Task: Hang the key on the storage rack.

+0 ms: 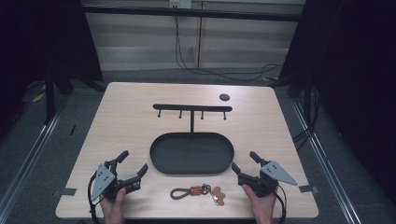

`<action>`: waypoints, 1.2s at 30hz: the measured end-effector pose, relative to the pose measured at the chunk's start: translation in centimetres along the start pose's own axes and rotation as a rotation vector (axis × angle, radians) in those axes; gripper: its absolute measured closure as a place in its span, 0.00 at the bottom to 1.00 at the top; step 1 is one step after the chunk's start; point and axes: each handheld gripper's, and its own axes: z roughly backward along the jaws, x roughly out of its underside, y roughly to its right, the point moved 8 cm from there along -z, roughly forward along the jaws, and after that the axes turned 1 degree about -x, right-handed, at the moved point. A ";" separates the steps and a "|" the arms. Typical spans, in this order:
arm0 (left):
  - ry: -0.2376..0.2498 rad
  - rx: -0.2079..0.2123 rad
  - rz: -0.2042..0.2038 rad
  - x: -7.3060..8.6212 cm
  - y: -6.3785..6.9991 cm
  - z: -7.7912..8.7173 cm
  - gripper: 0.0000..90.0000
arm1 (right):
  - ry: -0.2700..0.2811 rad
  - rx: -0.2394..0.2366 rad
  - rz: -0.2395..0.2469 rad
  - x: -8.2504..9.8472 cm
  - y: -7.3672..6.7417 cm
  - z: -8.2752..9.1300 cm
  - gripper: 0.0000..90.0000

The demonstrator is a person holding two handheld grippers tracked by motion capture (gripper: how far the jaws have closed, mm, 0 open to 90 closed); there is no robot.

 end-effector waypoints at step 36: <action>0.001 0.002 -0.001 0.0 0.0 0.0 0.18 | -0.525 -0.463 0.063 -0.8 -8.4 -2.4 0.63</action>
